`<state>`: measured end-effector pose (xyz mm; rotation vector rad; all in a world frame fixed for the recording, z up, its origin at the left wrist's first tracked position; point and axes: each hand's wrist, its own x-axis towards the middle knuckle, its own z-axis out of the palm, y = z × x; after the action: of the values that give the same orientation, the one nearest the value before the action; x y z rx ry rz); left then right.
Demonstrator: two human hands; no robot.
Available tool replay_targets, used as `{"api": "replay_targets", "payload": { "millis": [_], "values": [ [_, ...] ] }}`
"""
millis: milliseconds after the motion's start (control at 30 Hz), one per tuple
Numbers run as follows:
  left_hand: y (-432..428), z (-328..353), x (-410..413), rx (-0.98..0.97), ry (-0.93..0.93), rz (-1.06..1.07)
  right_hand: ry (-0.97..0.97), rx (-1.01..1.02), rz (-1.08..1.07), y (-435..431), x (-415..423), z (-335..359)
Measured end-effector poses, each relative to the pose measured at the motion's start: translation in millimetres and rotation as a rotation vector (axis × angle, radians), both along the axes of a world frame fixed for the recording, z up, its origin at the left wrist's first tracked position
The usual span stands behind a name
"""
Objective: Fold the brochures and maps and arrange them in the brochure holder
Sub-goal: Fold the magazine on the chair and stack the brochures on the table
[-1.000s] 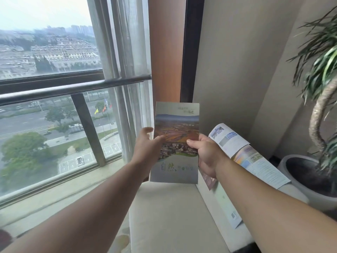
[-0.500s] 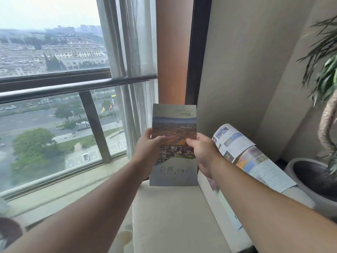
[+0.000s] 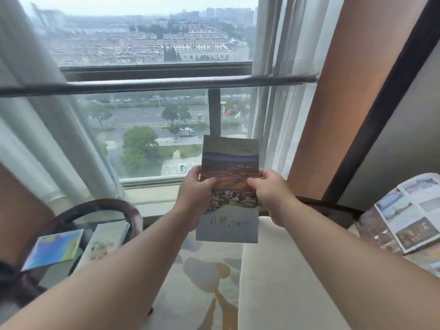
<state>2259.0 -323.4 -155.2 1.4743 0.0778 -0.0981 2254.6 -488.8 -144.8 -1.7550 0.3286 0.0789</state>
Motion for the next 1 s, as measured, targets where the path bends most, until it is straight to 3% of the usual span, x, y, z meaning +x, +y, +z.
{"api": "replay_targets", "payload": {
  "millis": [200, 467, 700, 1000],
  "values": [
    [167, -49, 20, 0.124, 0.056, 0.226, 0.034, -0.212, 0.141, 167, 45, -37],
    [382, -130, 55, 0.315, 0.185, 0.319, 0.166, -0.347, 0.261, 385, 97, -121],
    [459, -213, 63, 0.477, 0.325, 0.319, 0.262, -0.479, 0.372, 464, 115, -204],
    [482, -332, 61, 0.660, 0.619, 0.286, 0.472, -0.514, 0.496, 498, 111, -329]
  ]
}}
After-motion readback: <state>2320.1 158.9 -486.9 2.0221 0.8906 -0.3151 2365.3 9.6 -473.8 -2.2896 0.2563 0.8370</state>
